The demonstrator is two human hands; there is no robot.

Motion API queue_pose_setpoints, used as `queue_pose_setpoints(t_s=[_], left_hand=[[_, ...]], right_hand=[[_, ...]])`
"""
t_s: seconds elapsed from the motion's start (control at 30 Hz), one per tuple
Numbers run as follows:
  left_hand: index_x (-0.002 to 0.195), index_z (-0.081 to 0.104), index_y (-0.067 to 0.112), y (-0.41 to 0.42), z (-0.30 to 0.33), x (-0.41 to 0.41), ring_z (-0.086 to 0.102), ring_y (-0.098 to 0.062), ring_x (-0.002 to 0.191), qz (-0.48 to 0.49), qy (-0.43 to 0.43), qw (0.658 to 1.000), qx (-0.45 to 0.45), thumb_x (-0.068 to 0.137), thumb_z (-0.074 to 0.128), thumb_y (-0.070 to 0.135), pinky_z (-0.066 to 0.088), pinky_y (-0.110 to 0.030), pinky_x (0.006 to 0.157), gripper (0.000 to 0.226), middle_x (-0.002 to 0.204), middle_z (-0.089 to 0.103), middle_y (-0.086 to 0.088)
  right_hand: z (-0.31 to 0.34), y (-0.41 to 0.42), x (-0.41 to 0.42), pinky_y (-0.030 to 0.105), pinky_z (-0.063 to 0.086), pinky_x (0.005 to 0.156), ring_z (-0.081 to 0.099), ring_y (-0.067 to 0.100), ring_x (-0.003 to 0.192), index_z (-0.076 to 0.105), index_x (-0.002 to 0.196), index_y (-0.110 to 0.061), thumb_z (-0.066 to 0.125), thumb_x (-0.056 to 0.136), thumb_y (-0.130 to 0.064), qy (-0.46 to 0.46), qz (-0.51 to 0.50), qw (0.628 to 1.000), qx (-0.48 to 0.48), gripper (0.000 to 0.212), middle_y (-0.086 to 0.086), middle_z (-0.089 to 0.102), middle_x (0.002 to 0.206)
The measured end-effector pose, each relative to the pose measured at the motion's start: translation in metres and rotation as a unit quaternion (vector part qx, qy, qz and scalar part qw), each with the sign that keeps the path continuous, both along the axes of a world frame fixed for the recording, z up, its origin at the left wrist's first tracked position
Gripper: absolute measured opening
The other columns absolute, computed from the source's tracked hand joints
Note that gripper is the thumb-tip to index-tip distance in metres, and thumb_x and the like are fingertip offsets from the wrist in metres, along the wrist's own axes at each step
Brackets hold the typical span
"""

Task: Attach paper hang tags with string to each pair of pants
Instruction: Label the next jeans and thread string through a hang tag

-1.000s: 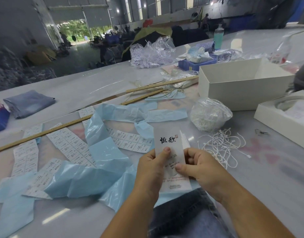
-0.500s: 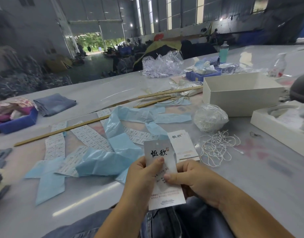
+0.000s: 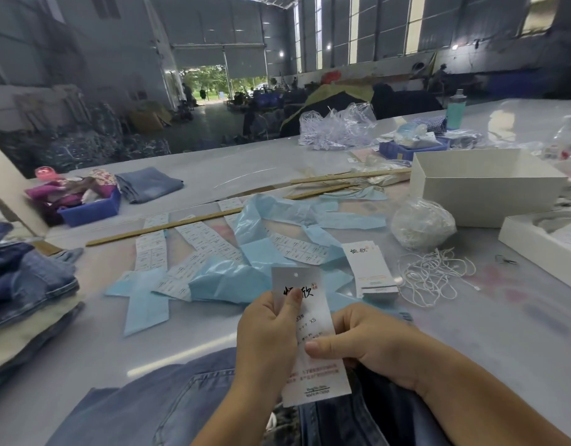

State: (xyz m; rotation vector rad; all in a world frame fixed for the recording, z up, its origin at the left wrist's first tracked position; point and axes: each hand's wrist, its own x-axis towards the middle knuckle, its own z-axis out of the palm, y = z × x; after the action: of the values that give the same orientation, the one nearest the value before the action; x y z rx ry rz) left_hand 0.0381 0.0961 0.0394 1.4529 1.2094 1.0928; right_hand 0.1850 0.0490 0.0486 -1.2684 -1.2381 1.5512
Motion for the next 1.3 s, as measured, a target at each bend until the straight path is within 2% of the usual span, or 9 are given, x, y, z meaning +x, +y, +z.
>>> queue_pose_setpoints(t_s=[0.27,0.37,0.43,0.63,0.73,0.87,1.03,1.17,1.3], left_hand=[[0.083,0.063,0.013,-0.016,0.000,-0.023,0.062,-0.014,0.051,0.030,0.042,0.998,0.035,0.094,0.061,0.036,0.043,-0.020,0.041,0.026,0.068,0.069,-0.007],[0.092,0.055,0.029,-0.018,0.003,-0.039,0.066,-0.012,0.050,0.049,0.060,0.997,0.024,0.094,0.062,0.037,0.044,-0.020,0.039,0.010,0.072,0.072,0.000],[0.099,0.049,0.035,-0.020,-0.001,-0.049,0.067,-0.006,0.054,0.050,0.119,0.992,0.016,0.093,0.061,0.040,0.044,-0.019,0.041,0.015,0.076,0.071,0.005],[0.142,0.010,0.034,-0.042,-0.036,-0.049,0.044,-0.014,0.120,0.000,0.425,0.901,0.085,0.089,0.051,0.054,0.041,-0.030,0.092,0.070,0.135,0.040,0.007],[0.142,-0.005,0.030,-0.041,-0.037,-0.043,0.025,-0.014,0.126,-0.001,0.499,0.857,0.132,0.086,0.046,0.063,0.030,-0.030,0.105,0.083,0.136,0.014,0.008],[0.137,0.020,0.036,-0.030,-0.020,-0.033,0.028,-0.015,0.121,-0.021,0.533,0.830,0.163,0.086,0.043,0.063,0.030,-0.033,0.102,0.062,0.129,0.023,0.010],[0.120,0.056,0.034,-0.005,0.001,0.012,0.048,-0.015,0.114,-0.099,0.474,0.863,0.145,0.091,0.050,0.048,0.039,-0.035,0.099,0.033,0.117,0.053,0.011],[0.103,0.067,0.025,0.012,-0.004,0.077,0.059,-0.022,0.104,-0.182,0.437,0.872,0.123,0.090,0.052,0.033,0.048,-0.038,0.093,0.021,0.109,0.064,0.001],[0.103,0.067,0.020,0.035,-0.019,0.134,0.060,-0.027,0.102,-0.230,0.471,0.845,0.108,0.087,0.050,0.022,0.051,-0.034,0.086,0.023,0.110,0.066,-0.004]], right_hand=[[-0.001,-0.010,-0.016,0.041,0.053,0.096,0.071,0.029,0.097,0.077,0.093,-0.003,0.080,0.074,-0.027,-0.109,0.043,0.993,0.028,0.032,0.014,0.075,0.098],[-0.002,-0.012,-0.016,0.026,0.047,0.070,0.061,0.011,0.066,0.072,0.063,-0.017,0.083,0.075,-0.031,-0.174,-0.014,0.983,0.049,0.021,-0.002,0.068,0.066],[-0.002,-0.013,-0.014,0.018,0.042,0.061,0.055,0.002,0.058,0.071,0.067,-0.018,0.081,0.076,-0.035,-0.244,-0.054,0.967,0.055,0.022,-0.010,0.063,0.060],[-0.012,-0.022,-0.005,0.011,0.042,0.055,0.060,-0.004,0.062,0.069,0.075,-0.024,0.078,0.077,-0.031,-0.362,-0.119,0.919,0.100,0.011,-0.012,0.068,0.069],[-0.013,-0.024,0.005,0.011,0.042,0.056,0.059,-0.005,0.061,0.068,0.072,-0.026,0.078,0.076,-0.028,-0.386,-0.148,0.903,0.113,0.011,-0.013,0.067,0.067],[-0.014,-0.023,0.035,0.017,0.044,0.059,0.058,0.000,0.061,0.070,0.072,-0.021,0.078,0.077,-0.022,-0.370,-0.182,0.905,0.102,0.010,-0.009,0.068,0.067],[-0.033,-0.010,0.076,0.019,0.045,0.064,0.063,0.007,0.074,0.069,0.075,-0.022,0.076,0.079,-0.019,-0.390,-0.224,0.891,0.060,0.009,-0.007,0.069,0.076],[-0.060,0.006,0.105,0.020,0.042,0.056,0.061,0.005,0.068,0.068,0.073,-0.020,0.068,0.078,-0.014,-0.410,-0.272,0.870,0.031,0.008,-0.008,0.067,0.073],[-0.086,0.024,0.132,0.032,0.050,0.073,0.060,0.022,0.080,0.066,0.082,-0.015,0.054,0.082,-0.010,-0.447,-0.298,0.844,-0.010,0.013,0.001,0.067,0.084]])
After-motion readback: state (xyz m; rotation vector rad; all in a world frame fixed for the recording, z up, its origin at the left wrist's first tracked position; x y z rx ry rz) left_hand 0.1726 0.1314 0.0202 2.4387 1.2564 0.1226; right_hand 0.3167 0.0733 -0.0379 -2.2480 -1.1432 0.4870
